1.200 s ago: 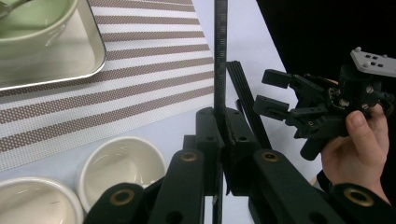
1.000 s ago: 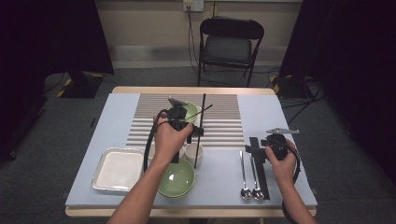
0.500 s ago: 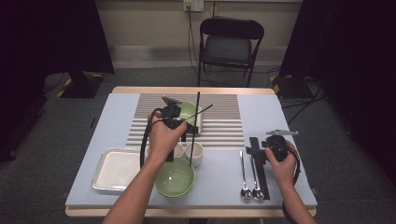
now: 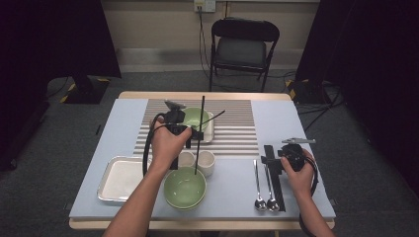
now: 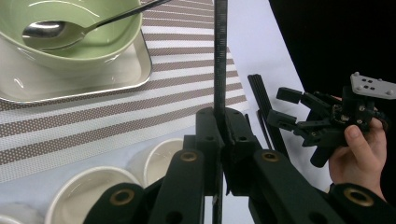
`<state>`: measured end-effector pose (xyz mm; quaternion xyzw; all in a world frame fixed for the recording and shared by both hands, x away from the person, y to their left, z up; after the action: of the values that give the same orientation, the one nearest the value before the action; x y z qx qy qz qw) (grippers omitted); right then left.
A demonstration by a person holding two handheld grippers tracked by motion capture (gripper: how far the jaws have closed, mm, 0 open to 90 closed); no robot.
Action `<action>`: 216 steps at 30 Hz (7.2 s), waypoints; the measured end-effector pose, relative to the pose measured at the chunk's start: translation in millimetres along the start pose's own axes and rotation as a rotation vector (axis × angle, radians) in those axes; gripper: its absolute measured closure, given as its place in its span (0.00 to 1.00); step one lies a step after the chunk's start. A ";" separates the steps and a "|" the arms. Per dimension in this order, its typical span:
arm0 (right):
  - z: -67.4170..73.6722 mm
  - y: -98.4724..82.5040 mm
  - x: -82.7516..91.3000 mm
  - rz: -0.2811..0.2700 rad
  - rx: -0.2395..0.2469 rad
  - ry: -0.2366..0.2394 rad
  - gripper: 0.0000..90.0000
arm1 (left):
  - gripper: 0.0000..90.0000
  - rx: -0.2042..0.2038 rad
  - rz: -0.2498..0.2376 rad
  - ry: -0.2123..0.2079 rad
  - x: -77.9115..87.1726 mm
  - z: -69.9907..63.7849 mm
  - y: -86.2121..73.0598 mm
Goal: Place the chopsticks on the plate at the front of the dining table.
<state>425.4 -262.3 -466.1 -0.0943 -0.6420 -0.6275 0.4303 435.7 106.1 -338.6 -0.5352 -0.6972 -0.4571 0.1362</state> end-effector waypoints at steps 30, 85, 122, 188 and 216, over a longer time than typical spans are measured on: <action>2.6 -12.1 -9.2 0.046 0.112 -0.078 0.17 | 0.96 0.026 -0.018 0.016 13.4 12.9 3.2; 4.9 -18.4 -10.2 0.014 0.155 -0.096 0.17 | 0.96 0.128 -0.083 0.051 31.9 61.9 22.6; 4.8 -18.3 -10.2 0.015 0.151 -0.094 0.17 | 0.96 0.165 -0.097 0.090 28.6 86.5 46.1; 4.7 -18.3 -10.3 0.015 0.150 -0.094 0.17 | 0.96 0.196 -0.071 0.147 1.6 114.5 76.7; 4.7 -18.4 -10.3 0.015 0.150 -0.093 0.17 | 0.96 0.187 -0.084 0.165 -21.2 122.9 82.1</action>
<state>417.5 -257.4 -485.6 -0.0958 -0.7057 -0.5695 0.4106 552.3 189.9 -379.6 -0.4512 -0.7449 -0.4380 0.2230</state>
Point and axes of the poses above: each handheld gripper's, and its own axes: x roughly backward along the jaws, y roughly out of its top, z roughly to its left, the point moved 1 cm from there along -x, roughly forward along the jaws, and after that the axes turned 1 degree about x, right-handed, at the moved point
